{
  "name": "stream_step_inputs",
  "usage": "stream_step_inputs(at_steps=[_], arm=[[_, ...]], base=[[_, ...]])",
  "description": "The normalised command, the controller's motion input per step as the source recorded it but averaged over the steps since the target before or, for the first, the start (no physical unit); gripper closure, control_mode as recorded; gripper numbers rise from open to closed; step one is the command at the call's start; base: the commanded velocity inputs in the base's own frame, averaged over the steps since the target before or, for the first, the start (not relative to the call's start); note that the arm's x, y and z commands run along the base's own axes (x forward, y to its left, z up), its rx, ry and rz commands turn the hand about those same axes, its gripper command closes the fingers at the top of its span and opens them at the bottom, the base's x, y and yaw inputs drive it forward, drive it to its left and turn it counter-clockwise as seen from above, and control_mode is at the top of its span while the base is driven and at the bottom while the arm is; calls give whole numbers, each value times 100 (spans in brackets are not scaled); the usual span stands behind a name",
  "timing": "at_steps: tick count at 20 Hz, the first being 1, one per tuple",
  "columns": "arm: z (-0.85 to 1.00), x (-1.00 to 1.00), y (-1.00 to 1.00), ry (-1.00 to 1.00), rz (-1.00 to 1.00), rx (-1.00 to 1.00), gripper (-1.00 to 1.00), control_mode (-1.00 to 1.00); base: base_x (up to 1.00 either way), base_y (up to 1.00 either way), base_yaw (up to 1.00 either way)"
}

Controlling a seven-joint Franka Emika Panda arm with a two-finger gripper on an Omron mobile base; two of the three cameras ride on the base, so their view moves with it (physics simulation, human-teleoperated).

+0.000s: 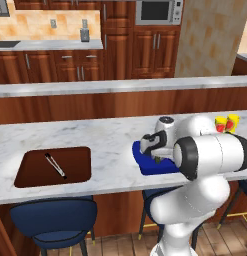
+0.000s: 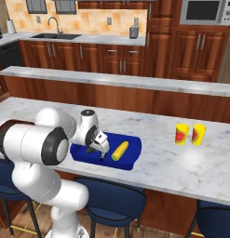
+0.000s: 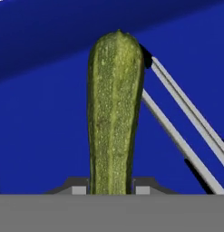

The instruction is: Gather the corn and squash from the fridge and place them on a tray on the dining counter. Then gather the chicken drumstick and steak from the fridge and place them on the other tray.

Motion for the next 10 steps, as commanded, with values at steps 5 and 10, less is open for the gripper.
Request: stream_step_inputs(at_steps=[5,10], arm=[[-15,6,6,-2,0,1,-100,-100],[20,-13,5,0,0,5,-100,-100]], base=[[0,0,0],[0,0,0]])
